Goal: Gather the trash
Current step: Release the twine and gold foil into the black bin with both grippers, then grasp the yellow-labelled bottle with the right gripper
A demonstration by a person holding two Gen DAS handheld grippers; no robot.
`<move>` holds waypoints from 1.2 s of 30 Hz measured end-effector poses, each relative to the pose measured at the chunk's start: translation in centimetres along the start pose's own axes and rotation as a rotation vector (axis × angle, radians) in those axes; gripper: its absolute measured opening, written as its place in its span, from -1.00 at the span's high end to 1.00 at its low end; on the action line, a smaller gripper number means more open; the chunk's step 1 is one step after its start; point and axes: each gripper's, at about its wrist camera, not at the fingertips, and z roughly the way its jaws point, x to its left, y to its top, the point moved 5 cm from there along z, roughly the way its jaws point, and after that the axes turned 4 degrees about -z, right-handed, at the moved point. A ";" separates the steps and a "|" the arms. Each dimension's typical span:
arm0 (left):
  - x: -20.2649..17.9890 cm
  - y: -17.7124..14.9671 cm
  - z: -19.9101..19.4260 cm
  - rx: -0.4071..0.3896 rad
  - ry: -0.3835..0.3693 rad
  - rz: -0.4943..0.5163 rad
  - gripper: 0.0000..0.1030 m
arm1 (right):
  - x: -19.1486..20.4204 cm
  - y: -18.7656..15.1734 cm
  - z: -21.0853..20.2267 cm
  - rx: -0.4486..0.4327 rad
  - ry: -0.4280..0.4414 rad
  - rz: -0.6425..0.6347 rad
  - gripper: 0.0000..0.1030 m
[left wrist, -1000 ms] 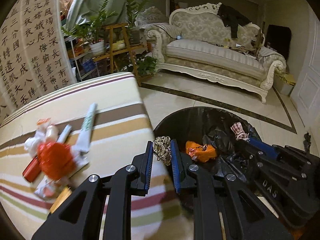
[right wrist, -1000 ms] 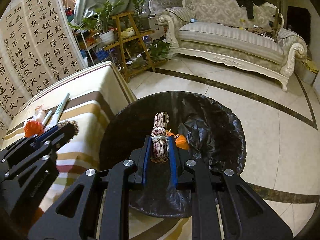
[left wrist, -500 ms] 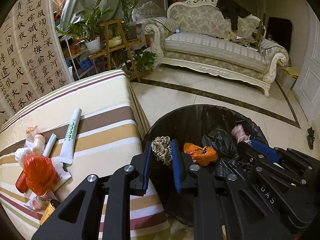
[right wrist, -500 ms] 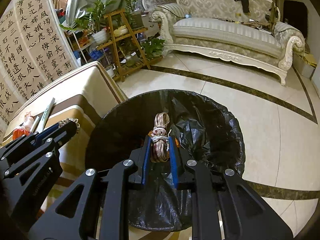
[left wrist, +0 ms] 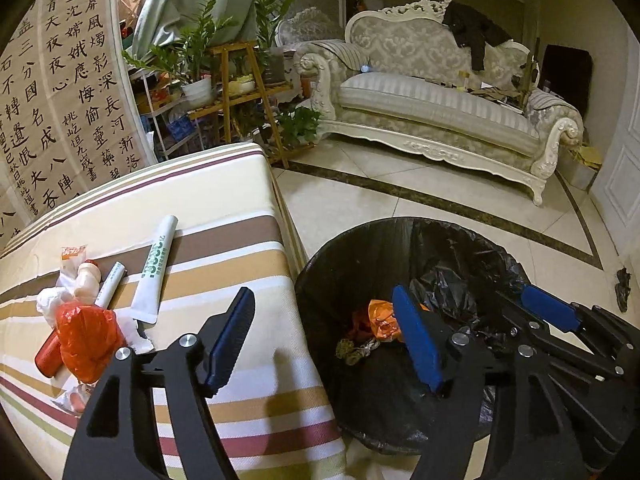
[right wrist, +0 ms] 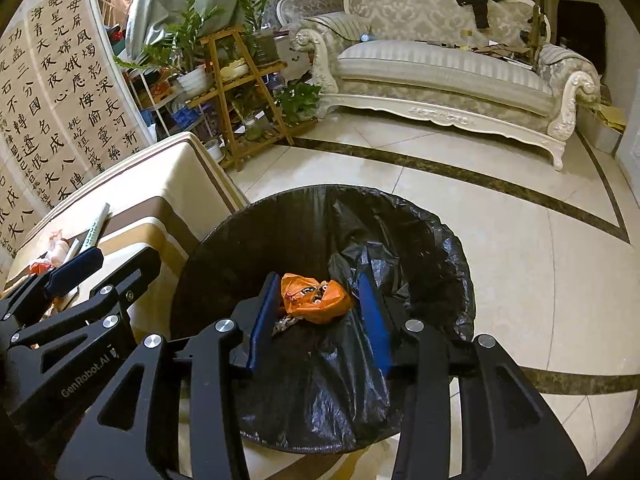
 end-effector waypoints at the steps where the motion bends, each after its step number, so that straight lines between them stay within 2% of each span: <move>1: 0.0 0.0 -0.1 -0.002 0.000 0.000 -0.39 | 0.0 0.0 0.0 -0.001 0.000 0.001 0.21; 8: 0.4 0.0 -1.4 -0.019 -0.003 -0.006 -0.42 | 0.1 -0.2 -0.9 -0.006 -0.003 -0.005 0.19; 15: 2.9 -0.6 -3.5 -0.029 0.014 -0.029 -0.42 | 1.9 -0.4 -2.0 -0.012 0.017 -0.021 0.15; 17: 4.3 -1.0 -4.2 -0.029 0.031 -0.044 -0.42 | 2.9 -0.5 -2.3 -0.014 0.029 -0.032 0.07; 23: 9.2 -2.7 -6.4 -0.030 0.097 -0.108 -0.42 | 6.6 -1.1 -2.9 -0.012 0.082 -0.084 0.07; 31: 16.9 -5.1 -9.4 -0.044 0.219 -0.212 -0.42 | 13.5 -2.1 -3.9 -0.005 0.163 -0.181 0.05; 36: 21.6 -7.0 -10.4 -0.036 0.279 -0.280 -0.42 | 18.1 -2.9 -4.2 0.006 0.204 -0.246 -0.06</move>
